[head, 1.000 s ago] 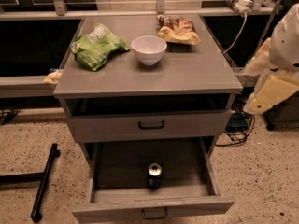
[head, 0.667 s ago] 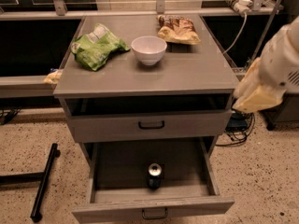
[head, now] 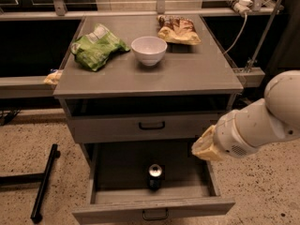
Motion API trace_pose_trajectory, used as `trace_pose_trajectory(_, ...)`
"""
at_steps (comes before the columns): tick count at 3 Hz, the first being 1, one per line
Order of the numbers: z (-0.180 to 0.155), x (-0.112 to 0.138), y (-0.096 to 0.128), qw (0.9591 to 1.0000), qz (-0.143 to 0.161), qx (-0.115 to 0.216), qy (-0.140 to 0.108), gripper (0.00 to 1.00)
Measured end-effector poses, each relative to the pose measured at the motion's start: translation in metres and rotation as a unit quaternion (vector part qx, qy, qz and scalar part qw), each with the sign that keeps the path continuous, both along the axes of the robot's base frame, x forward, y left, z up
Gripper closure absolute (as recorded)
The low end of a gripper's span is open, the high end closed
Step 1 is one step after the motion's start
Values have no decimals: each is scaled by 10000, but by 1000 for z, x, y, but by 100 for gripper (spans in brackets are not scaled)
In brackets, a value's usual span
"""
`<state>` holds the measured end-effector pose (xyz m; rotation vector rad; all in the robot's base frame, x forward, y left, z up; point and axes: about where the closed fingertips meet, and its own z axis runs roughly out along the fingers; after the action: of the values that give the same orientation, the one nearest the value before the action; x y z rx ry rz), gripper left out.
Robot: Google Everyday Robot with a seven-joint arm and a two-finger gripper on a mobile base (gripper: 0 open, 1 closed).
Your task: Pick pepsi can from middle drawer and place on counter
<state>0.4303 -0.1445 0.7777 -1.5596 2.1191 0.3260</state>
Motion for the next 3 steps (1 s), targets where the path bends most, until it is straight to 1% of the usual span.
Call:
trace_pose_trajectory(1,1,0,0,10000,-1,-2,-11,100)
trace_pose_trajectory(2,-16,6,5,9997,162,-75,-180,100)
trace_pose_trajectory(3,-50,24,13,9985,414,-84,-343,100)
